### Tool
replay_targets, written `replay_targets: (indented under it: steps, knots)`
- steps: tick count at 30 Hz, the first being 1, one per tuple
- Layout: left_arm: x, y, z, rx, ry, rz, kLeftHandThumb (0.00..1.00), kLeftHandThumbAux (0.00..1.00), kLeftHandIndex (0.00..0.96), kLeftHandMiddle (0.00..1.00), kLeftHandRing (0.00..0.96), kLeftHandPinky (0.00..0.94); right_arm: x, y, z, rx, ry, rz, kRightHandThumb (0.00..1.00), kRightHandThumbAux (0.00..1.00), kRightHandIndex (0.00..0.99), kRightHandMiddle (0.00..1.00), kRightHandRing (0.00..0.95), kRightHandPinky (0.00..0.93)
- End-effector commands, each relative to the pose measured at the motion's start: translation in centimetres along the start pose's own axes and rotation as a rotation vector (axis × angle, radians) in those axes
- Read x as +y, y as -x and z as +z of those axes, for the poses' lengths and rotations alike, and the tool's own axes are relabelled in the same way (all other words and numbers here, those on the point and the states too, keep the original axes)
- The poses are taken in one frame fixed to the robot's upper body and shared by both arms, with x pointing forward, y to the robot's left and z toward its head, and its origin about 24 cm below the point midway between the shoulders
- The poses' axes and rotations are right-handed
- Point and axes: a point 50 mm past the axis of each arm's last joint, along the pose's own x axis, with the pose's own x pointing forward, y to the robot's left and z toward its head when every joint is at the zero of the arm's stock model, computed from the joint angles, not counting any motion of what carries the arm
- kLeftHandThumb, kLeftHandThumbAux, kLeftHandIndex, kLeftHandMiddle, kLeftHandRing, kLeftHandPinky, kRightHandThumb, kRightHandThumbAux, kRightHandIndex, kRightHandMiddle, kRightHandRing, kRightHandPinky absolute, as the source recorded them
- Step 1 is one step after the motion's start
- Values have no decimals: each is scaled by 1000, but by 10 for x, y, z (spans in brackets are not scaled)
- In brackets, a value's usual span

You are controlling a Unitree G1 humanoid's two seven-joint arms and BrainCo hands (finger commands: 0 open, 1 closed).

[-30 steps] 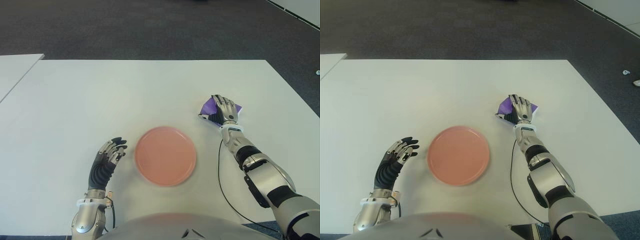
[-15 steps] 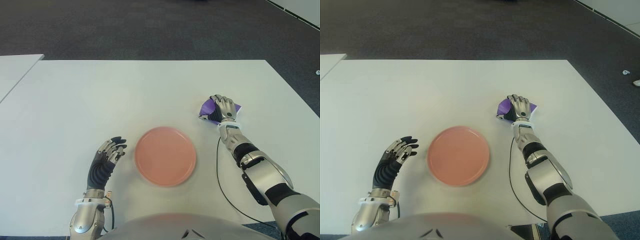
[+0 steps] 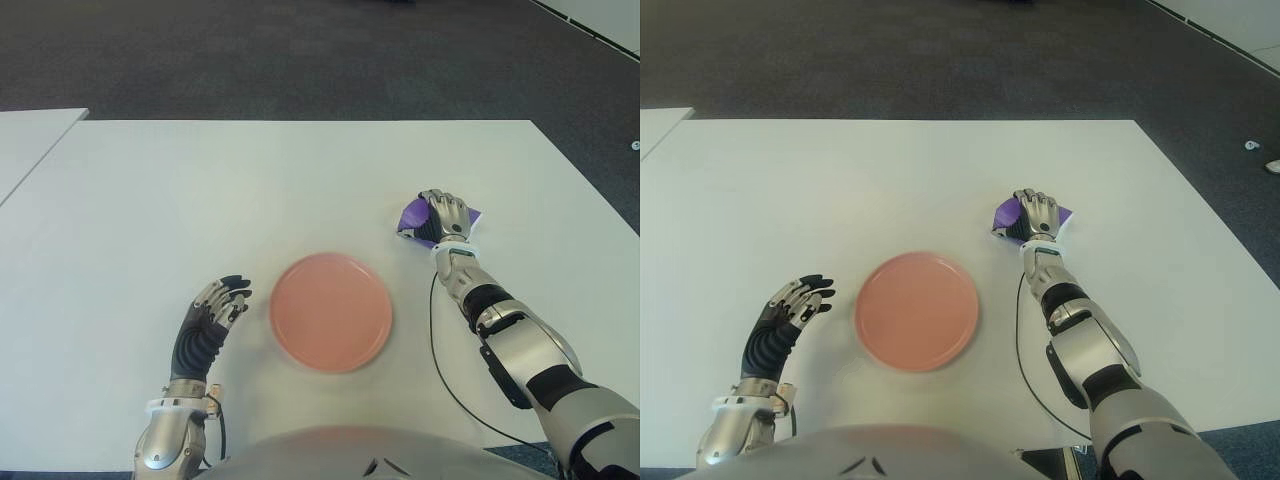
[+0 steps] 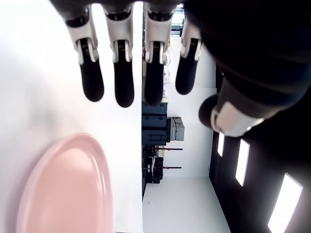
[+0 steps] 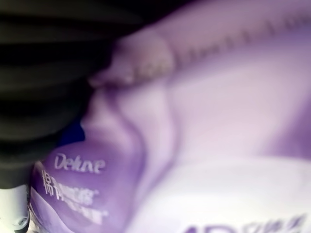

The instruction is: Put the tissue paper into the plate.

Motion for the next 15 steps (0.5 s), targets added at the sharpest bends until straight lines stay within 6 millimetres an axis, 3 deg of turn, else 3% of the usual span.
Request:
replay_targets:
  steps: [1, 10, 15]
  knots:
    - [3, 2, -2, 38, -3, -4, 330, 611, 299, 305, 321, 354, 103, 91, -1, 87, -1, 522, 852, 677, 429, 479, 689, 638]
    - [3, 4, 0, 46, 5, 37, 372, 606, 287, 295, 305, 326, 103, 93, -2, 86, -10, 512, 846, 682, 398, 494, 737, 631]
    - [3, 5, 0, 48, 10, 35, 373, 603, 277, 293, 304, 327, 104, 95, -2, 87, -10, 517, 846, 683, 392, 508, 744, 490]
